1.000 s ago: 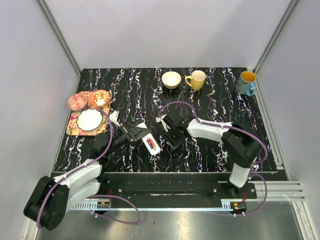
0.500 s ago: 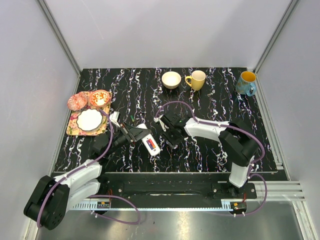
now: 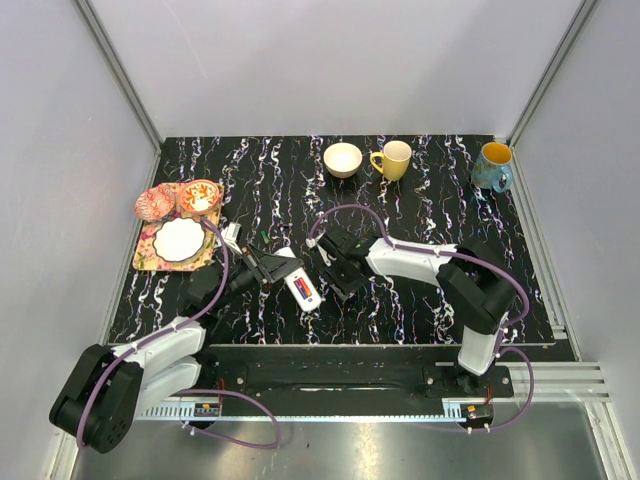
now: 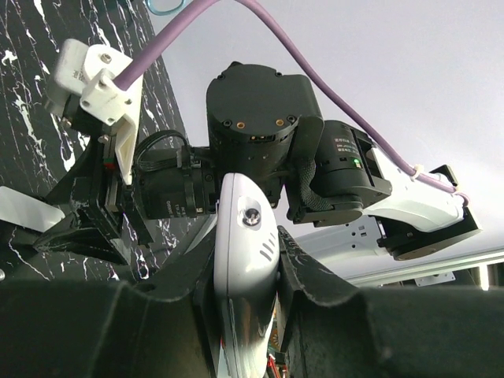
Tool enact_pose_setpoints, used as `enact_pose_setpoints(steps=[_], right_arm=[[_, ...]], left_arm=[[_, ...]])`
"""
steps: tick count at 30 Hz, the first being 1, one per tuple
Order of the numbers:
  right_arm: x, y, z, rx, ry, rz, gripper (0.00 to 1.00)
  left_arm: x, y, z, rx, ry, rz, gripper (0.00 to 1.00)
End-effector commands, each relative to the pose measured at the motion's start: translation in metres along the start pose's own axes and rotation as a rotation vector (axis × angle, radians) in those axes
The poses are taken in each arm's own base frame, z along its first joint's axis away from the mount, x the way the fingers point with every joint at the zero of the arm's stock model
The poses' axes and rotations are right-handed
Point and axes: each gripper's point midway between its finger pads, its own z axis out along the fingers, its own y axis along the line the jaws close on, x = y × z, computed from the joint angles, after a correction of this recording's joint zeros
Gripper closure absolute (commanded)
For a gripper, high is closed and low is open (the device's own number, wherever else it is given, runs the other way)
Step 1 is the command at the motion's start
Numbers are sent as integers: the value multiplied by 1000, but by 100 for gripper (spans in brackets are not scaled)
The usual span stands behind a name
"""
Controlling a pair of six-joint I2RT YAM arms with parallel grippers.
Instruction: Load the batteries into the remote control
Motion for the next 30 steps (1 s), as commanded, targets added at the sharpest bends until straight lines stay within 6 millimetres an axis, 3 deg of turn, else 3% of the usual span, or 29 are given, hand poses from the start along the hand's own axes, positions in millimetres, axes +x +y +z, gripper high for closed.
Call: enact_pose_setpoints(steps=[1, 18, 23, 25, 30], right_arm=[[24, 2, -3, 37, 96, -22, 46], [29, -14, 4, 154, 108, 2, 73], [12, -29, -19, 222, 16, 161, 87], [8, -41, -39, 252, -20, 280, 99], [4, -37, -89, 228, -96, 412, 100]], left_arm=[[-2, -23, -1, 96, 2, 43, 100], [-2, -23, -1, 90, 4, 47, 100], [-3, -21, 1, 75, 3, 51, 100], [-7, -22, 5, 70, -7, 60, 100], [-20, -26, 22, 76, -32, 63, 100]])
